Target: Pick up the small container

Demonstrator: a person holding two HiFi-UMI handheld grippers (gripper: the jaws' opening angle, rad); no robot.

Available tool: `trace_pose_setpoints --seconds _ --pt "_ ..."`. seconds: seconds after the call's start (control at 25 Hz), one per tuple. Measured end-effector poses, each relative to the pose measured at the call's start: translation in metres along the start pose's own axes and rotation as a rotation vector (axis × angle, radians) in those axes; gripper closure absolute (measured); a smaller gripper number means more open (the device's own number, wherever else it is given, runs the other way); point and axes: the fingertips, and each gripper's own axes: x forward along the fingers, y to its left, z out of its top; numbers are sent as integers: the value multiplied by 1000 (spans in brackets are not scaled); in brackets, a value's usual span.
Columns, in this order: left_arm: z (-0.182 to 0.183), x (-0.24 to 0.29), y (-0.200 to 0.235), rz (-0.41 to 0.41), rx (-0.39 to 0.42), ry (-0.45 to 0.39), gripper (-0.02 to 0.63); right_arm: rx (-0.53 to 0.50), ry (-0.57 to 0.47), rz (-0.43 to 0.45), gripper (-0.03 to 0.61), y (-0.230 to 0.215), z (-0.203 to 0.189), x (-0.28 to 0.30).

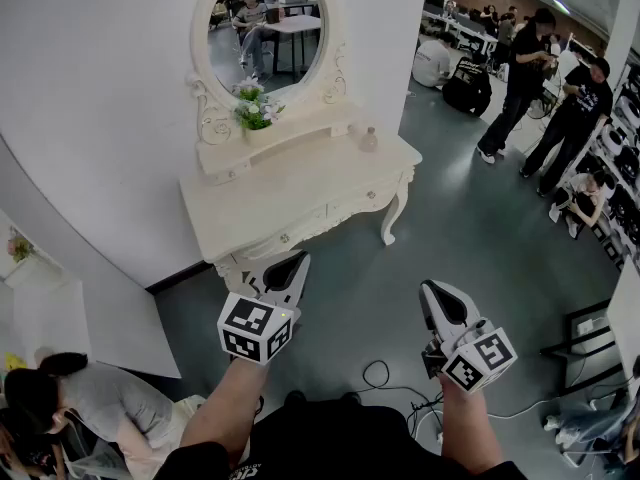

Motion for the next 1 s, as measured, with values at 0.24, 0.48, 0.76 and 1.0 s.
trace_pose_setpoints --seconds 0.24,0.48,0.76,1.0 --pt "-5 5 -9 -4 -5 18 609 1 -1 11 571 -5 -2 -5" --pt "-6 12 -31 -4 0 16 609 14 -7 6 571 -22 -6 -26" --pt "-4 22 -59 24 10 12 609 20 -18 25 569 -41 0 -60" --pt "-4 30 -79 21 13 15 609 62 -38 11 569 -58 1 -83"
